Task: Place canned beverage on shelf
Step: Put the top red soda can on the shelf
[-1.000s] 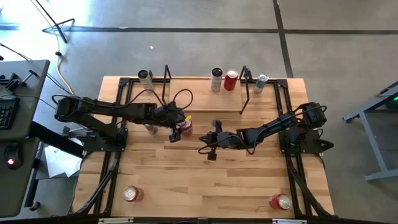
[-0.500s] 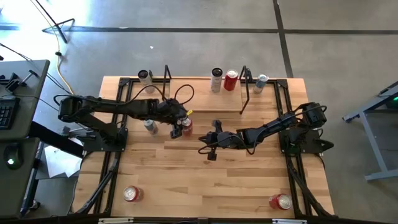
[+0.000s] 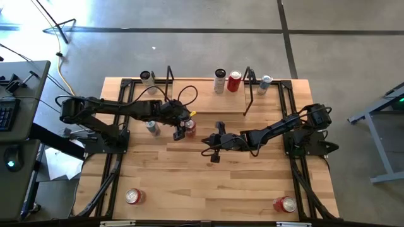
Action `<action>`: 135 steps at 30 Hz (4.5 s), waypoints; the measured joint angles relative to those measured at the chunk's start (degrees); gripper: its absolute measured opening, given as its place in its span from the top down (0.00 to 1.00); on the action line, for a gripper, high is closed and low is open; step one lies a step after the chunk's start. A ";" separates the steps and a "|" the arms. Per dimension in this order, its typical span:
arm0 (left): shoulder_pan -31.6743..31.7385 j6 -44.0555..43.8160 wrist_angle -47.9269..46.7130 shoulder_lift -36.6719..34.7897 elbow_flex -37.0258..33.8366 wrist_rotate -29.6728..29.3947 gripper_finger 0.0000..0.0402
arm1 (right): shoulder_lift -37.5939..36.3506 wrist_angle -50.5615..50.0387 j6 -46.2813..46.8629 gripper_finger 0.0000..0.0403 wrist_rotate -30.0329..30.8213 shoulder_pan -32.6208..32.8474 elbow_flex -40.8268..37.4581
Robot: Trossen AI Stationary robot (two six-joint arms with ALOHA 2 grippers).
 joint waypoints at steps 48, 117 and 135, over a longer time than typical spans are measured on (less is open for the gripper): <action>12.65 11.24 -2.98 4.17 16.48 3.45 0.44 | 1.55 -6.67 1.38 1.00 5.16 10.19 0.00; 15.53 14.14 3.33 5.11 21.92 -0.57 0.67 | 1.53 -5.70 -1.83 1.00 4.87 10.14 0.00; 1.11 12.91 51.51 -5.38 -16.63 -1.41 0.98 | 1.65 -3.91 -3.40 1.00 3.52 7.66 0.00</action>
